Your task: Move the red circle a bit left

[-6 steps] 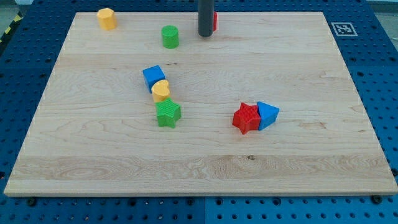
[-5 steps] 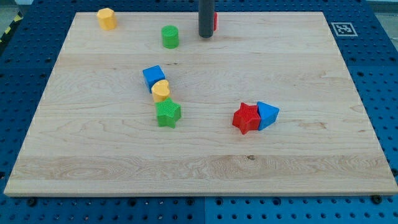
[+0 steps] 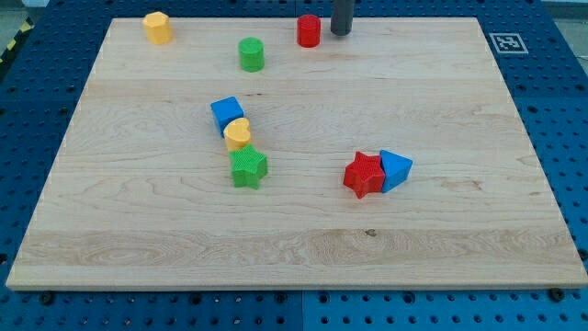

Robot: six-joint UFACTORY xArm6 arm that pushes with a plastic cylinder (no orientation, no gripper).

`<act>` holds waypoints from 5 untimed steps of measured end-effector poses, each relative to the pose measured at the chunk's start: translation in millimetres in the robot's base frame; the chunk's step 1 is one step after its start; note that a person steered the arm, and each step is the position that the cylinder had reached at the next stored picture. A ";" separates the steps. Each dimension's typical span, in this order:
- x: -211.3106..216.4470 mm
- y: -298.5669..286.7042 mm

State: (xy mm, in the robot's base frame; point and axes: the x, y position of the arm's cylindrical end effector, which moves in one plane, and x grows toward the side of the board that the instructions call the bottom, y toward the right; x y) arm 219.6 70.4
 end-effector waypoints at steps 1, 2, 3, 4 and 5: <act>0.1 -0.4; 2.1 -4.3; 2.9 -12.4; 2.9 -20.3; 2.9 -31.3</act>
